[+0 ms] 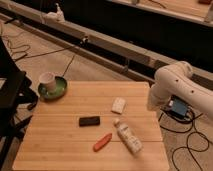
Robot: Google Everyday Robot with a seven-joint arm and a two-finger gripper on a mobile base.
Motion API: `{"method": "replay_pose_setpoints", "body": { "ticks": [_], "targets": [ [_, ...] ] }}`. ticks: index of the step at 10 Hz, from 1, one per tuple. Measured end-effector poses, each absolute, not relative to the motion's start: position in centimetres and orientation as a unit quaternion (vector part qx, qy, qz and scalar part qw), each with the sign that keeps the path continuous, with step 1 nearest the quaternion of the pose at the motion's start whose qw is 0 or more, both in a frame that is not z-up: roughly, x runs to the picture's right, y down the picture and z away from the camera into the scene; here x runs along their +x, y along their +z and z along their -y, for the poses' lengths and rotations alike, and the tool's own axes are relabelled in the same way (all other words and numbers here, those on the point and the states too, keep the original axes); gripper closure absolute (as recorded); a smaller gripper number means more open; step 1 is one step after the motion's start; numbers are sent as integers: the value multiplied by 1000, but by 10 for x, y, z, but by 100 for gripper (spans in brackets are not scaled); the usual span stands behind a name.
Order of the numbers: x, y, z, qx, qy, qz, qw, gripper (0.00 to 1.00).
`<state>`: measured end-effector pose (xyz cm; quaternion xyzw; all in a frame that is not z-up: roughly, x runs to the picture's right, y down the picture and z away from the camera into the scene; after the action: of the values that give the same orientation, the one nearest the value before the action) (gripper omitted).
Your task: Push the eraser across the table
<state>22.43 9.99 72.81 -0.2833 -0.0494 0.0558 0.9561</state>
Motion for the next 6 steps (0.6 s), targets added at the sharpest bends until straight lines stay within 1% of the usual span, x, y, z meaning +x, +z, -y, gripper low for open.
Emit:
{"method": "replay_pose_setpoints", "body": {
  "ticks": [3,6],
  "targets": [
    [182,749,-107,-308,86,127,939,100],
    [137,758,-120,-339,85,195,917,100]
  ]
}}
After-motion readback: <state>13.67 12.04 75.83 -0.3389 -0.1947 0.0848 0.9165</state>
